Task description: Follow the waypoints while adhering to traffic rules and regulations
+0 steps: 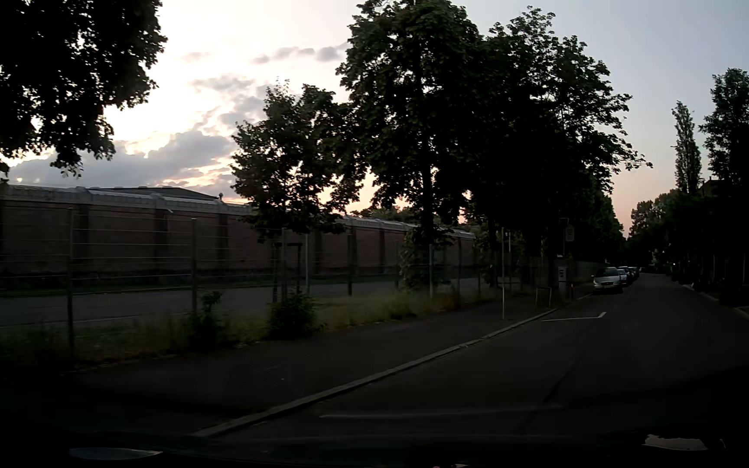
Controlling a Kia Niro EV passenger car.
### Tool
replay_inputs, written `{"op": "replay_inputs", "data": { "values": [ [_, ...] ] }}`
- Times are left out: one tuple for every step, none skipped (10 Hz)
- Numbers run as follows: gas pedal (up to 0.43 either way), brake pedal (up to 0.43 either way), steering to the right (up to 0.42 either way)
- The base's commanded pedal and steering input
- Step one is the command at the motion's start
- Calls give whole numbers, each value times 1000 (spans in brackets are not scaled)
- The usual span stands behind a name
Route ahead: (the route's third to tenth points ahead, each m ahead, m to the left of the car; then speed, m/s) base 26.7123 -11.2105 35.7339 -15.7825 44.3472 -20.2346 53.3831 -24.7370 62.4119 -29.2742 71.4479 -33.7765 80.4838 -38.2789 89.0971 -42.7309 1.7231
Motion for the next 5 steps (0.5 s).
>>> {"op": "replay_inputs", "data": {
  "values": [
    [39,0,382],
    [39,0,405],
    [39,0,434],
    [39,0,452],
    [39,0,467]
  ]
}}
